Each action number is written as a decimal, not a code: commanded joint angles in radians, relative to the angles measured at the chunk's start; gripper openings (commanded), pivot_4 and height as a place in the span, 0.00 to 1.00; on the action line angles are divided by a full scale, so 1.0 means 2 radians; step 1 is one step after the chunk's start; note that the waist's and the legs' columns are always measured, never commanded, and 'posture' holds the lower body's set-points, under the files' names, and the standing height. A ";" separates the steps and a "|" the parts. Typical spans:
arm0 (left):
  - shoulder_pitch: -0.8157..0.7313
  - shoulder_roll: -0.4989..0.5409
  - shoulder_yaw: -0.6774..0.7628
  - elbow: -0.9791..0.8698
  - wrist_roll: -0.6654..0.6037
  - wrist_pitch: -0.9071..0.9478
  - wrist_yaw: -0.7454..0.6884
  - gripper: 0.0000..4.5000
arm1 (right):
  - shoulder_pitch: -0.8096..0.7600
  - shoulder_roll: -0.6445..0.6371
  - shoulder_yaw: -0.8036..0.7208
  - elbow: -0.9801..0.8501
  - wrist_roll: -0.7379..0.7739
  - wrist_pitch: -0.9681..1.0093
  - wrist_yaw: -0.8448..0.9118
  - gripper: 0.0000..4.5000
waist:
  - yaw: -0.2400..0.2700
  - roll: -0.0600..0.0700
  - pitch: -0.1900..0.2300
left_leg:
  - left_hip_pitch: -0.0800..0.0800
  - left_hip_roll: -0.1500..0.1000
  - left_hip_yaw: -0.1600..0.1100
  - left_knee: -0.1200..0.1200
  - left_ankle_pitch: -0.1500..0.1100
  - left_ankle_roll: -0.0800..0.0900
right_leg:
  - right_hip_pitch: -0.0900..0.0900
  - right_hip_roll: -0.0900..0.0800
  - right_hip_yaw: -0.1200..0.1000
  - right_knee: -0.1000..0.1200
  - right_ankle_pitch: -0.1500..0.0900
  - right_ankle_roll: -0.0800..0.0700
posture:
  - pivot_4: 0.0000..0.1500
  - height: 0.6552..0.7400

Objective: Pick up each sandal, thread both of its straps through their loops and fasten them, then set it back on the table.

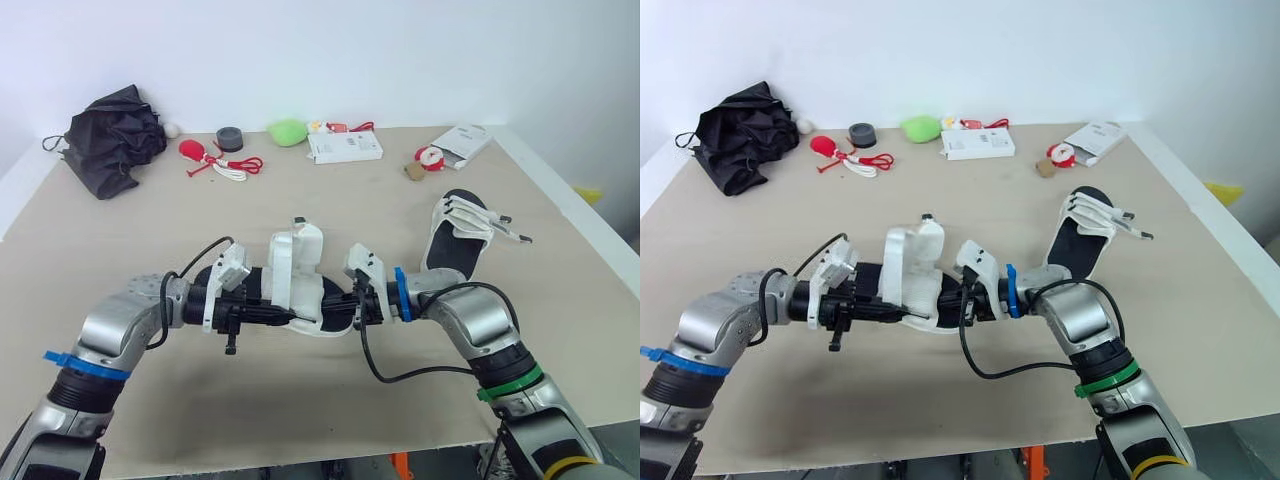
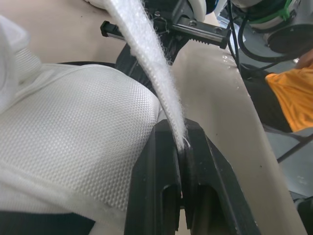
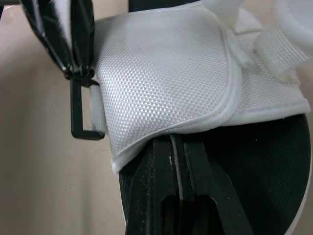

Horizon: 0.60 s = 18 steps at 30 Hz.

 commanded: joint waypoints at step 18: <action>-0.098 -0.057 0.113 0.043 -0.184 0.227 0.114 0.93 | 0.003 0.004 0.015 0.013 0.002 0.003 0.002 0.00 | 0.000 0.000 0.000 | 0.000 0.000 0.000 0.000 0.001 0.000 | 0.000 0.001 0.000 0.000 0.001 0.001 | 1.00 1.00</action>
